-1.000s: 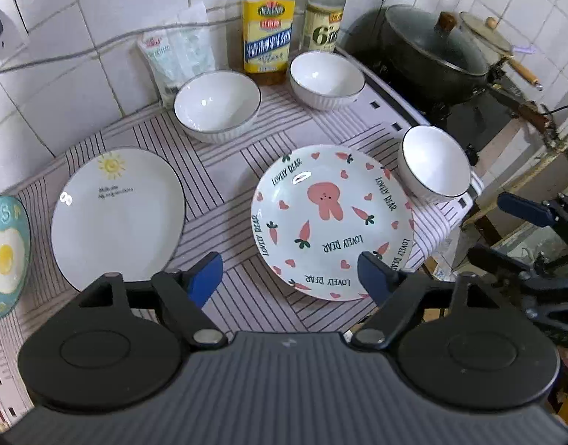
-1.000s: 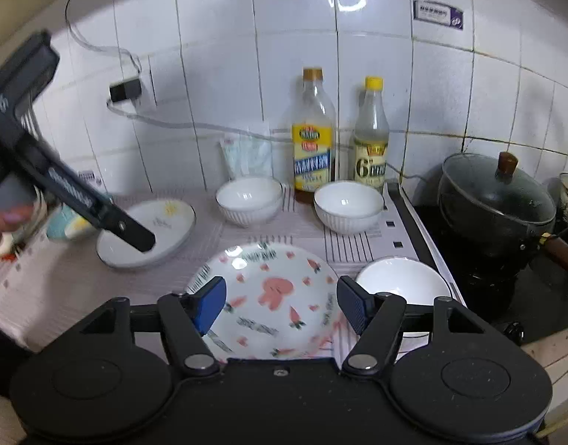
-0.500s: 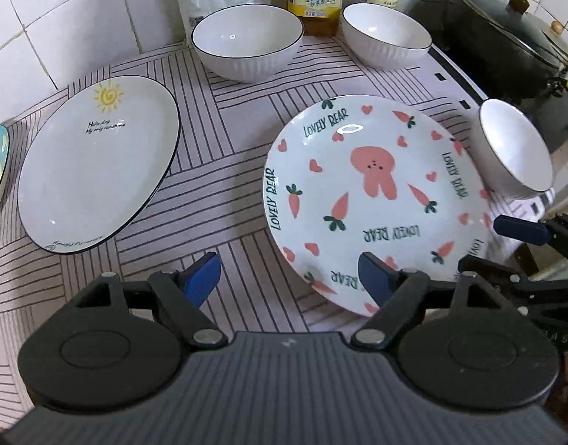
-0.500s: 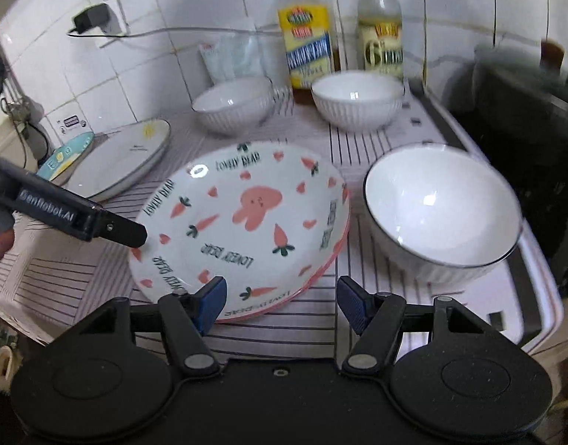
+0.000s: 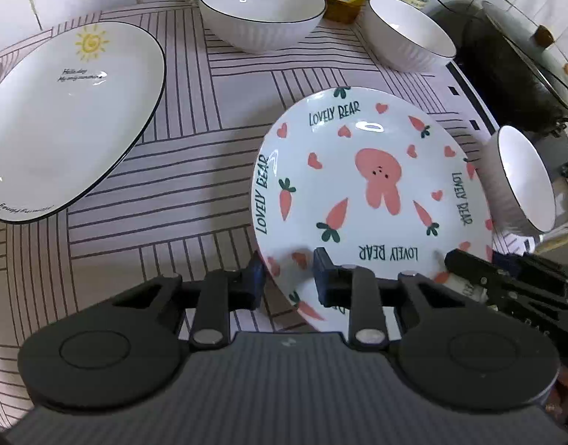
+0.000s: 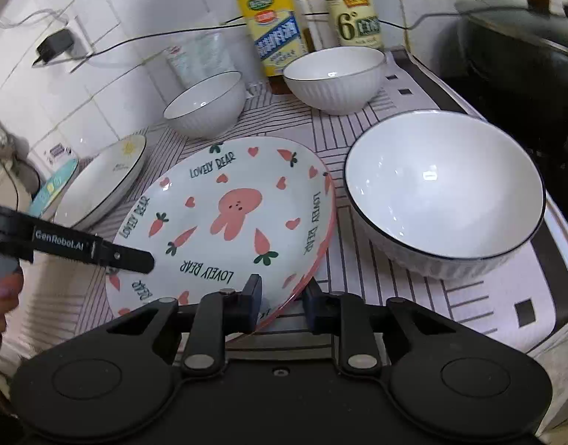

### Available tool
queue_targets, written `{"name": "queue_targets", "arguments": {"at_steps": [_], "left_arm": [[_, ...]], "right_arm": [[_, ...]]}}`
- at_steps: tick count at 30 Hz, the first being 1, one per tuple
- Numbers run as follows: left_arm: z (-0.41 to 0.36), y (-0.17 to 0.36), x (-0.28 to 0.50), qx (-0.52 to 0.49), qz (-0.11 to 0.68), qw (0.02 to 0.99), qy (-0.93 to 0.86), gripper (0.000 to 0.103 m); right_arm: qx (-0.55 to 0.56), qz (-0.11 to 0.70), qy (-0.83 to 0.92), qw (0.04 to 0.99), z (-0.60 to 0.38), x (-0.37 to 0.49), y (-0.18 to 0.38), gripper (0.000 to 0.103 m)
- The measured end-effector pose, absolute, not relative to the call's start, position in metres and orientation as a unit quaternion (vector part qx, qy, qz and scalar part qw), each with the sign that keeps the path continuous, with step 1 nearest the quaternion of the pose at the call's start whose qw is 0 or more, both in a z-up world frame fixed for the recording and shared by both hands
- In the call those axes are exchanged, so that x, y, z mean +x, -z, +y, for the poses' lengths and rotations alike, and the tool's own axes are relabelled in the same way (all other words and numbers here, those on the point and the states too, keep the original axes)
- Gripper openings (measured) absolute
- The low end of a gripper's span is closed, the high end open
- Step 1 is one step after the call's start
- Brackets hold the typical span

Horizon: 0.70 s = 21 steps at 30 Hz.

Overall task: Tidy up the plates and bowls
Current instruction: 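Lift the bunny plate with both grippers and carry it over the sun plate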

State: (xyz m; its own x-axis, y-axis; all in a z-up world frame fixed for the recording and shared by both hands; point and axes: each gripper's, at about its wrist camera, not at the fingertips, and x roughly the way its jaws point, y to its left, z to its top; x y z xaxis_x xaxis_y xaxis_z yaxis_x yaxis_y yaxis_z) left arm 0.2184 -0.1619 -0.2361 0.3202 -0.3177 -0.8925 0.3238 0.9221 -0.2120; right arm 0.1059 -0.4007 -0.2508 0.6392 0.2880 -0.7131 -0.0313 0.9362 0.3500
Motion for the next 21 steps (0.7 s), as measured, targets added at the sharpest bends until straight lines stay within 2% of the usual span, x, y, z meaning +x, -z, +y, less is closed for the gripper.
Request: {"name": "queue_targets", "arguments": {"at_steps": [11, 21], "left_arm": [[-0.166, 0.235, 0.22, -0.002, 0.553, 0.812, 0.184, 0.03], [-0.151, 0.215, 0.202, -0.014, 0.566, 0.807, 0.167, 0.03]], "right_arm": [[0.148, 0.424, -0.103, 0.888, -0.402, 0.112, 0.249, 0.028], [0.13, 0.42, -0.144, 0.886, -0.394, 0.099, 0.224, 0.028]]}}
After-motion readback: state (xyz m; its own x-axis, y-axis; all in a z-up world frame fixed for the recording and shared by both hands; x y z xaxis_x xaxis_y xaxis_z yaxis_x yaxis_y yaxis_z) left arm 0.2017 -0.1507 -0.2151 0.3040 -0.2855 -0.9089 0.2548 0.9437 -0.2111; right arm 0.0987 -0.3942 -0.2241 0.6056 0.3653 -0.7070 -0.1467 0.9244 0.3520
